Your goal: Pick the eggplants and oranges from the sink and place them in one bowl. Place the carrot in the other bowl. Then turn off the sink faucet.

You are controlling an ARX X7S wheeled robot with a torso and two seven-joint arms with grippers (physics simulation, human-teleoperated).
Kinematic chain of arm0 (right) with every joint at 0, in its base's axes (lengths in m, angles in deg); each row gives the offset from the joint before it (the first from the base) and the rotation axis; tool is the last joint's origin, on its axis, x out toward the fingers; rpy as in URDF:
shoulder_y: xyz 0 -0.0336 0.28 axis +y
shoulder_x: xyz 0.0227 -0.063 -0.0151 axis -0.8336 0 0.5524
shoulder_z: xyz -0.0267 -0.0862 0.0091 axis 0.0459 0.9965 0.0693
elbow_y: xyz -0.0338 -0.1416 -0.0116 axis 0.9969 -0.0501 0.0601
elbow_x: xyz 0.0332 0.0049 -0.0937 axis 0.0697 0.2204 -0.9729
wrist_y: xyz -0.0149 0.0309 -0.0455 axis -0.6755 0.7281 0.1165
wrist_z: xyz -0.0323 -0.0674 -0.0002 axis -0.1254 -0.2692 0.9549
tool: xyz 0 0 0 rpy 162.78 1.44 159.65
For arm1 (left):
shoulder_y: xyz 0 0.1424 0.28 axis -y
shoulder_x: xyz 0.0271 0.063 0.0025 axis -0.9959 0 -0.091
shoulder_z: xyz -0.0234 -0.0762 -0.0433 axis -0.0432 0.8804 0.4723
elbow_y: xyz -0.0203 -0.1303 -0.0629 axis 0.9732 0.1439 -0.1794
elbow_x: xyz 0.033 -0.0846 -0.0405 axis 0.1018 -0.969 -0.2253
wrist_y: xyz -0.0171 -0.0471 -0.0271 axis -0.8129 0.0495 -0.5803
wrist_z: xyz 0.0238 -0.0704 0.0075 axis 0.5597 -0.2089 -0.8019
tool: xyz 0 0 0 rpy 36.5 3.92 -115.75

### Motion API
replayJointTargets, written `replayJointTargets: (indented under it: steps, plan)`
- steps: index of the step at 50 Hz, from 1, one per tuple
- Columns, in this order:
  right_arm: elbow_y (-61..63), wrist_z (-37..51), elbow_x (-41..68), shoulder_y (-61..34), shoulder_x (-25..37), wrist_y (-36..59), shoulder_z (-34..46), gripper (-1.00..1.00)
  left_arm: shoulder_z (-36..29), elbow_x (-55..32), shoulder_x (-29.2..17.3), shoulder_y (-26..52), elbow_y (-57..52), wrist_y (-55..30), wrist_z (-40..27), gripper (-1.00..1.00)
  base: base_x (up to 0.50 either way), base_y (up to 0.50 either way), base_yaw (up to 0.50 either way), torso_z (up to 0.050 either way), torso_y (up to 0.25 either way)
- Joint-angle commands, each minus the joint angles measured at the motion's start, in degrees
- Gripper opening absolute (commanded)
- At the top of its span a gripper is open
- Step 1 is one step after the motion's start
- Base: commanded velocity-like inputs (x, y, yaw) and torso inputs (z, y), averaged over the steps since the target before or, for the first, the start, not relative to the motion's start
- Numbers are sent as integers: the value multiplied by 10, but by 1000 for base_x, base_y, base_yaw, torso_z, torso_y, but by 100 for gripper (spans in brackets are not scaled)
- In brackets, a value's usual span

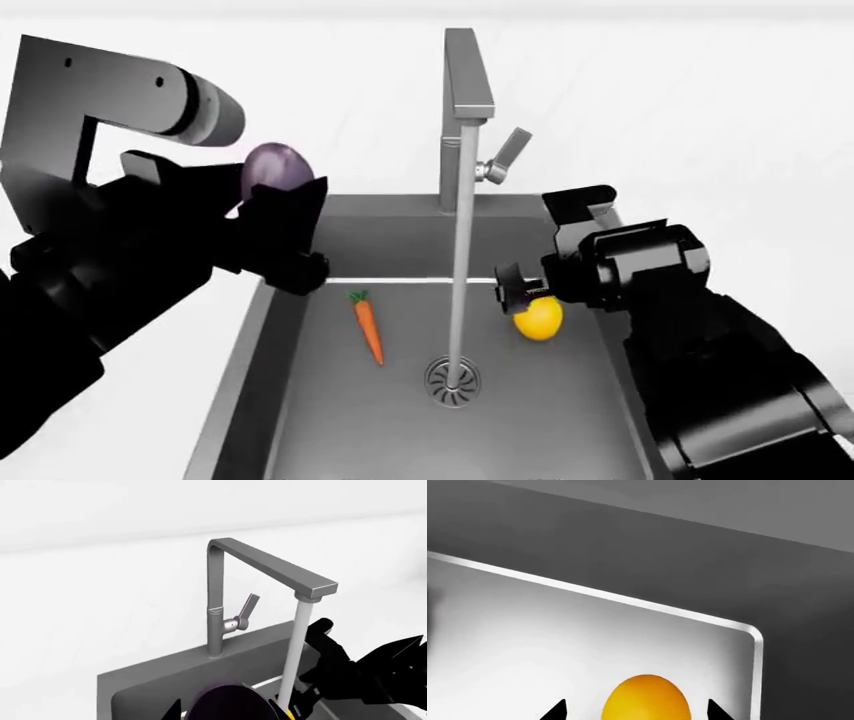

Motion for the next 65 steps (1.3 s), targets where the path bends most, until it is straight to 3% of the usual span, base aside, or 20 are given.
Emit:
replayJointTargets:
  steps: [1, 50, 51, 58, 65]
  plan:
    - [-3, -18, -55, 2, -8, 2, -34, 100, -7, 12, -1, 12, -13, 5, 9, -100, 0, 0, 0, 0, -107]
    - [-2, -23, -167, 11, -15, -7, -113, 100, -26, 1, -8, 21, -16, 15, 4, -100, 0, 0, 0, 0, -86]
    - [-1, -23, -168, 10, -15, -9, -114, -100, -25, -1, -7, 22, -14, 19, 2, -100, 0, 0, 0, 0, 0]
    - [17, -20, -168, -2, -9, -4, -119, -100, -26, 10, -3, 19, -11, 21, 6, -100, 0, 0, 0, 0, 0]
    - [221, -12, -150, 48, 27, 111, -125, -100, -27, 17, -1, 13, -13, 23, 10, -100, 0, 0, 0, 0, 0]
